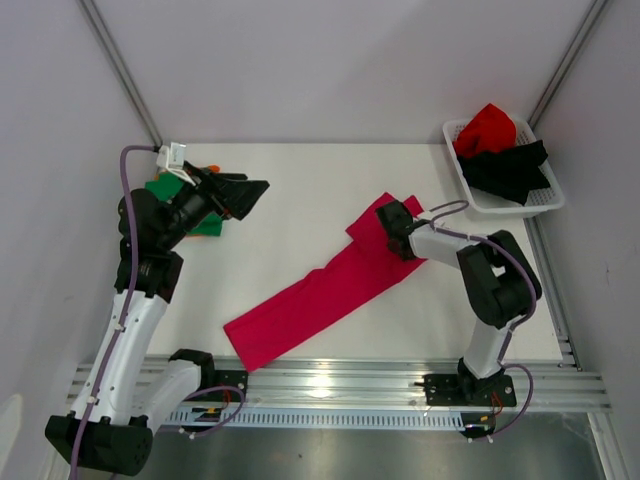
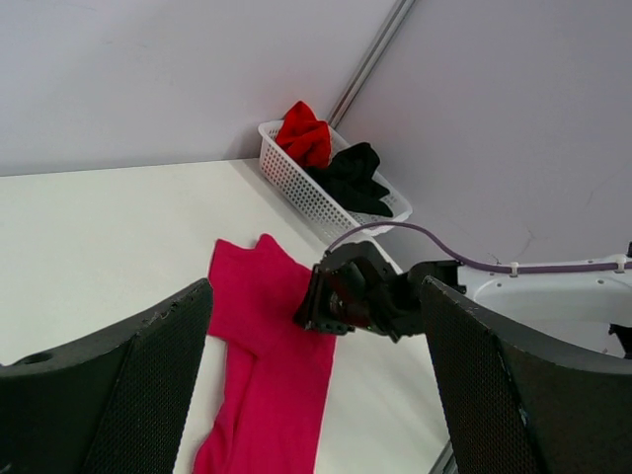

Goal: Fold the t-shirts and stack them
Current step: Rotate the tshirt 90 degrees

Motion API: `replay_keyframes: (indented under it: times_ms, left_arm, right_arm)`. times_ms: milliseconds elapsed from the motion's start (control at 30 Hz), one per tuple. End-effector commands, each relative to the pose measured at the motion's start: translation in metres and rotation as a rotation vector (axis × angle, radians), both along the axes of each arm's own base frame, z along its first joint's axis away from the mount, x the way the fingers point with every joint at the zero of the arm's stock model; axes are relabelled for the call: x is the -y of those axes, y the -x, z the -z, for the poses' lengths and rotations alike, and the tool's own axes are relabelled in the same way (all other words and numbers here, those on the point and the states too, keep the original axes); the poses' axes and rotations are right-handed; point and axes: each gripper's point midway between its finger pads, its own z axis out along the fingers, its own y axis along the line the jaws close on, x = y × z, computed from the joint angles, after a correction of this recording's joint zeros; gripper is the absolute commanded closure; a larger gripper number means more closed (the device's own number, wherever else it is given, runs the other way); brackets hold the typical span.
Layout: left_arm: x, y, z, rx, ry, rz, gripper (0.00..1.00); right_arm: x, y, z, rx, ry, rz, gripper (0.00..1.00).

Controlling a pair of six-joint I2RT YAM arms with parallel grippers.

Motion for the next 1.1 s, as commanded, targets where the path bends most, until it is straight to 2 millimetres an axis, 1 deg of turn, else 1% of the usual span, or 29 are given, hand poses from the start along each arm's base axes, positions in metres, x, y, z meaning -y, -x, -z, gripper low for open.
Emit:
replay_keyframes:
  times_ms: [0,33,67,133,167,233,300,367,400,467,500,533,567,600,633,667,700,733,800,833,867,900,933,967,1033,1067]
  left_arm:
    - [-0.007,0.004,-0.016,0.063,-0.016,-0.032,0.12]
    - [-0.007,0.005,-0.016,0.064,-0.017,-0.033,0.12]
    - [-0.007,0.004,-0.015,0.061,-0.017,-0.033,0.12]
    - [-0.007,0.005,-0.017,0.065,-0.018,-0.033,0.12]
    - [-0.007,0.005,-0.017,0.065,-0.018,-0.034,0.12]
    - [-0.008,0.005,-0.016,0.063,-0.018,-0.039,0.12]
    - [-0.008,0.004,-0.016,0.058,-0.021,-0.042,0.12]
    - [-0.010,0.004,-0.015,0.058,-0.024,-0.052,0.12]
    - [-0.010,0.004,-0.014,0.056,-0.025,-0.055,0.12]
    - [-0.011,0.005,-0.016,0.061,-0.027,-0.061,0.12]
    - [-0.011,0.005,-0.016,0.061,-0.029,-0.061,0.12]
    - [-0.011,0.005,-0.016,0.058,-0.028,-0.061,0.12]
    - [-0.011,0.006,-0.016,0.059,-0.029,-0.059,0.12]
    - [-0.011,0.007,-0.017,0.061,-0.029,-0.061,0.12]
    - [-0.012,0.007,-0.016,0.049,-0.033,-0.061,0.12]
    - [-0.012,0.008,-0.014,0.033,-0.037,-0.061,0.12]
    - [-0.011,0.012,-0.014,0.026,-0.039,-0.055,0.12]
    - [-0.011,0.013,-0.012,0.018,-0.035,-0.052,0.12]
    - [-0.007,0.023,-0.014,0.028,-0.011,-0.022,0.12]
    - [-0.006,0.023,-0.006,0.018,-0.006,-0.011,0.12]
    - [-0.005,0.025,-0.005,0.014,0.001,-0.001,0.12]
    - [-0.002,0.028,0.001,-0.006,0.012,0.020,0.12]
    - [-0.001,0.029,0.008,-0.025,0.014,0.030,0.12]
    - [0.000,0.029,0.013,-0.037,0.015,0.035,0.12]
    - [0.002,0.031,0.020,-0.060,0.020,0.050,0.12]
    - [0.002,0.031,0.030,-0.082,0.020,0.051,0.12]
  right_arm:
    - [-0.019,-0.012,0.019,-0.042,-0.086,-0.020,0.66]
    - [-0.023,-0.019,0.019,-0.038,-0.095,-0.028,0.66]
    - [-0.026,-0.020,0.030,-0.060,-0.093,-0.041,0.67]
    - [-0.037,-0.028,0.034,-0.065,-0.109,-0.091,0.66]
    - [-0.044,-0.037,0.036,-0.061,-0.120,-0.113,0.66]
    - [-0.055,-0.049,0.034,-0.043,-0.136,-0.161,0.67]
    - [-0.070,-0.067,0.029,-0.023,-0.148,-0.225,0.67]
    - [-0.083,-0.079,0.024,-0.008,-0.167,-0.279,0.66]
    - [-0.093,-0.092,0.018,0.024,-0.183,-0.312,0.67]
    - [-0.109,-0.101,0.013,0.033,-0.210,-0.401,0.66]
    - [-0.120,-0.112,0.007,0.063,-0.230,-0.439,0.66]
    - [-0.127,-0.117,0.004,0.076,-0.231,-0.495,0.66]
    - [-0.143,-0.119,-0.001,0.088,-0.278,-0.561,0.66]
    - [-0.155,-0.129,-0.012,0.122,-0.297,-0.600,0.66]
    - [-0.161,-0.132,-0.008,0.123,-0.302,-0.631,0.66]
    - [-0.175,-0.133,-0.010,0.126,-0.332,-0.696,0.66]
    - [-0.188,-0.144,-0.013,0.147,-0.344,-0.724,0.66]
    - [-0.196,-0.149,-0.013,0.153,-0.354,-0.745,0.65]
    - [-0.213,-0.155,-0.014,0.151,-0.381,-0.800,0.65]
    - [-0.229,-0.166,-0.017,0.172,-0.392,-0.828,0.65]
    - [-0.236,-0.167,-0.016,0.163,-0.400,-0.846,0.65]
    - [-0.244,-0.169,-0.017,0.164,-0.416,-0.880,0.65]
    - [-0.258,-0.179,-0.038,0.216,-0.428,-0.911,0.65]
    - [-0.263,-0.177,-0.019,0.176,-0.433,-0.920,0.65]
    - [-0.274,-0.181,-0.022,0.188,-0.446,-0.945,0.64]
    - [-0.279,-0.186,-0.023,0.202,-0.453,-0.951,0.64]
